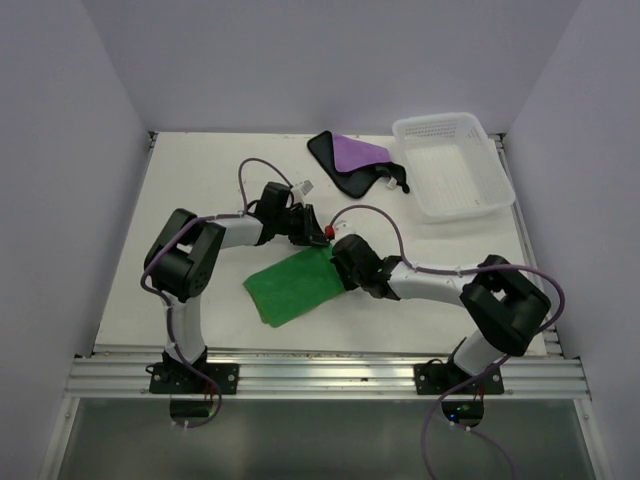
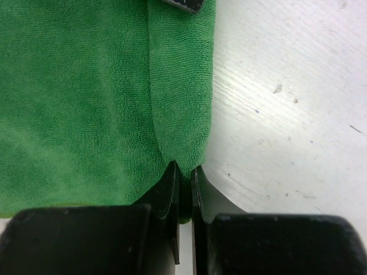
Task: Roll the towels
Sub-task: Roll the towel
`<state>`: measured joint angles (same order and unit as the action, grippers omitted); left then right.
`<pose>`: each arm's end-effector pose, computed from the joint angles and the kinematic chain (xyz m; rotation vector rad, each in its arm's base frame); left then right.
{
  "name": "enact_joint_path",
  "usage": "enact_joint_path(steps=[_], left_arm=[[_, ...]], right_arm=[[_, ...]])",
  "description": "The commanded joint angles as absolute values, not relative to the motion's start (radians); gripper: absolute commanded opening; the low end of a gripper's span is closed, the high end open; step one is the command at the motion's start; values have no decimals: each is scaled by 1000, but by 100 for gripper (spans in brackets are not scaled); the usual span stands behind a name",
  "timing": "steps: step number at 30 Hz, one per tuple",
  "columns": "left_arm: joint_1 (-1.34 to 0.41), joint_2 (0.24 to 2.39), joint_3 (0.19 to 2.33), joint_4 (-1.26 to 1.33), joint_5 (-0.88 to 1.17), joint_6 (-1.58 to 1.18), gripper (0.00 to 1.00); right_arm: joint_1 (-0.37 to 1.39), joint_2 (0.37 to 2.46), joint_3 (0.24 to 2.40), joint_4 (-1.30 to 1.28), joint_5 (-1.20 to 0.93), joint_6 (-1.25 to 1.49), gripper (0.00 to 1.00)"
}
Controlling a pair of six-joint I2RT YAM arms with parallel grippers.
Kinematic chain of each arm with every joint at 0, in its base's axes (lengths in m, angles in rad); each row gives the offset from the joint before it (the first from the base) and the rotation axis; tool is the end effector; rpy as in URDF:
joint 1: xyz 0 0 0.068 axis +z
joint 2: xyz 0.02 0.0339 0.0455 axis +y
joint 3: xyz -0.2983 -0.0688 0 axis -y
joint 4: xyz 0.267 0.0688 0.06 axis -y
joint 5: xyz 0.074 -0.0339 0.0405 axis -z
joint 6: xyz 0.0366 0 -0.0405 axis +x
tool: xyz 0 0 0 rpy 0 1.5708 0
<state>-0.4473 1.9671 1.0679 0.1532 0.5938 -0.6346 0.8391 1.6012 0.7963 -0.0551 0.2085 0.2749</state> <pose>0.3742 -0.2022 0.1462 0.0978 2.4815 -1.2001 0.2255 0.2398 0.1776 -0.5836 2.3512 0.2600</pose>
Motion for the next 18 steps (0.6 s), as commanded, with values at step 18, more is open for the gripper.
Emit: enact_joint_path(steps=[18], left_arm=[[-433,1865,1141,22,538,-598,22]], right_arm=[[1166,1799,957,-302,906,187,0]])
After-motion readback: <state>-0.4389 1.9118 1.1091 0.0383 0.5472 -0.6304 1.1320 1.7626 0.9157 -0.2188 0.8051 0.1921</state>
